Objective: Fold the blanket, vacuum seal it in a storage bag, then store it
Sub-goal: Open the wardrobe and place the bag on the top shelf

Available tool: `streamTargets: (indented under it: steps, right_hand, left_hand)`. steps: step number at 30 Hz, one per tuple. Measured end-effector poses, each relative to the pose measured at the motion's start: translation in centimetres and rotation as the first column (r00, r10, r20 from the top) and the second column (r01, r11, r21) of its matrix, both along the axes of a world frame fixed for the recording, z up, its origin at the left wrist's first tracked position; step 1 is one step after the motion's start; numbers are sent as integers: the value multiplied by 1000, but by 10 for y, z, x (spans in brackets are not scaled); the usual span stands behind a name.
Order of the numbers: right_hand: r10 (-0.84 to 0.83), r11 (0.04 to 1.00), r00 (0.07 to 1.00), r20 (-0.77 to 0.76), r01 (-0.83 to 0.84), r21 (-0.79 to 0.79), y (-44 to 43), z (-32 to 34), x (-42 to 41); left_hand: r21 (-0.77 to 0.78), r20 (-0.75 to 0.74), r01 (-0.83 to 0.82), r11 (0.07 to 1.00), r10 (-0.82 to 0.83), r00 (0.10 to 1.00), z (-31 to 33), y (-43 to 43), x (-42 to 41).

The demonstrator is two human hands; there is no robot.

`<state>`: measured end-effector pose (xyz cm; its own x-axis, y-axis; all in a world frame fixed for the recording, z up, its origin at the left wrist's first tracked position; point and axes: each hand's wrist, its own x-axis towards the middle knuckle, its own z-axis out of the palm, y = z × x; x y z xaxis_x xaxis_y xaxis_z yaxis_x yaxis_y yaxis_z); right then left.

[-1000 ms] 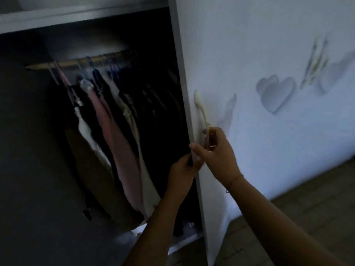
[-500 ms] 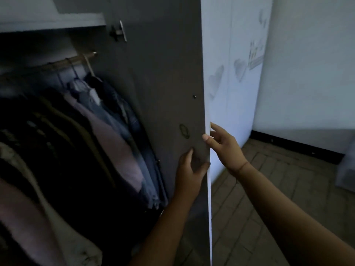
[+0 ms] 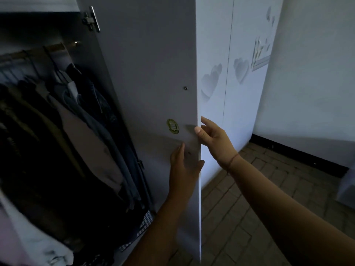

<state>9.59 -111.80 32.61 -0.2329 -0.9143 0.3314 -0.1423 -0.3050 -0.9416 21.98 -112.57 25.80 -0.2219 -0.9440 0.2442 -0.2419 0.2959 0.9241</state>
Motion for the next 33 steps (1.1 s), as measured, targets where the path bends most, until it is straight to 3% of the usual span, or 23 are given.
streamTargets:
  steps: [6, 10, 13, 18, 22, 28, 33]
  right_hand:
    - [-65, 998, 996, -62, 65, 4, 3, -3, 3]
    - [-226, 973, 972, -66, 229, 26, 25, -10, -4]
    - [-387, 919, 919, -69, 391, 49, 57, -20, -19]
    - [-617, 774, 781, -97, 625, 105, 142, -37, -59]
    - [-782, 591, 608, -136, 793, 147, 236, -54, -103]
    - [-946, 289, 309, -102, 942, 172, 404, -74, -179]
    - [-997, 37, 48, -56, 983, 178, 551, -94, -238]
  left_hand:
    - [-78, -19, -66, 995, 64, 998, -4, 7, -4]
    - [-380, -126, -104, 919, 60, 990, 6, 33, -1]
    - [-573, -120, 63, 817, -160, 980, 22, 50, -12]
    - [-347, 97, 471, 811, -469, 878, 21, 75, -69]
    - [-178, 187, 728, 662, -704, 685, 17, 126, -130]
    - [-73, 216, 910, 407, -885, 413, 8, 244, -235]
    - [-24, 220, 967, 254, -942, 253, -9, 364, -331]
